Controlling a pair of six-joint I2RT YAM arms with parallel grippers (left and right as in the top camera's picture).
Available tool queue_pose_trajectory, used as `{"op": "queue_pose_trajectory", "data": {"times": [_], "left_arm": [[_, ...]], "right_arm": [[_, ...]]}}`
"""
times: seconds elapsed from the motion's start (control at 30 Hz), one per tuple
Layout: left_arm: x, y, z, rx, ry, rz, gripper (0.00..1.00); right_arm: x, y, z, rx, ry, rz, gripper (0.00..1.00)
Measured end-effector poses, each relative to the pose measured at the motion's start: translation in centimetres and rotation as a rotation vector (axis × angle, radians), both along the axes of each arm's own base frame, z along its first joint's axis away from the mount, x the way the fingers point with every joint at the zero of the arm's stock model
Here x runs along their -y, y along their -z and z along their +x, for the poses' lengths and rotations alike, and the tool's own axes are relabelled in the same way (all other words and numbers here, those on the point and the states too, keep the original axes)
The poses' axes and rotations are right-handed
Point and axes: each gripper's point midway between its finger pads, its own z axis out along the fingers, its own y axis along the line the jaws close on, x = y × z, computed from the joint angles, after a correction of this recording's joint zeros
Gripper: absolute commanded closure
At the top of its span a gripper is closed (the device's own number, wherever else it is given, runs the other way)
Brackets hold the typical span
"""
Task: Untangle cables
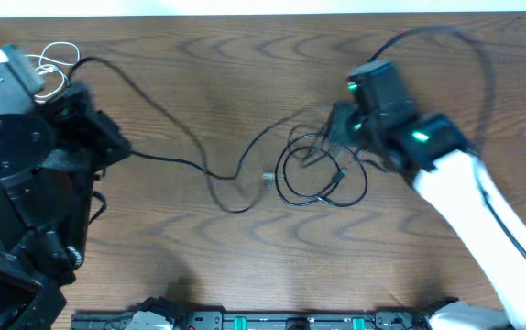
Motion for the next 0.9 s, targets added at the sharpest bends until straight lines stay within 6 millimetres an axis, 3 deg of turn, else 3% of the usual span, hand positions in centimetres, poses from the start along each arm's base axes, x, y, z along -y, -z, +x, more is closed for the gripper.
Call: {"op": "queue_pose_trajectory", "data": {"times": [0.13, 0.2, 0.3, 0.6, 0.8, 0.9], "left_arm": [[-2.5, 0.2, -0.8, -0.013, -0.135, 0.067, 0.92], [-3.1, 0.2, -1.0, -0.017, -0.164, 0.081, 0.92], [-3.7, 0.3, -1.3, -0.024, -0.200, 0.099, 0.92], [-4.3, 1.0, -1.8, -0.057, -0.231, 0.115, 0.92], [-3.6, 2.8, -1.3, -0.139, -0.207, 0.119, 0.55], [-2.3, 3.9, -0.2, -0.182, -0.154, 0.104, 0.43]], "right_arm": [[4.0, -6.4, 0.1, 0.211, 0.150, -0.065, 0.95], [5.7, -7.3, 0.0, 0.252, 0.218, -0.116, 0.91], [7.2, -6.9, 0.0, 0.246, 0.266, -0.187, 0.96], [5.5, -5.8, 0.0, 0.203, 0.198, -0.142, 0.99], [3.4, -6.8, 0.6, 0.233, 0.132, -0.043, 0.99], [2.0, -7.2, 0.6, 0.239, 0.081, 0.017, 0.98]]}}
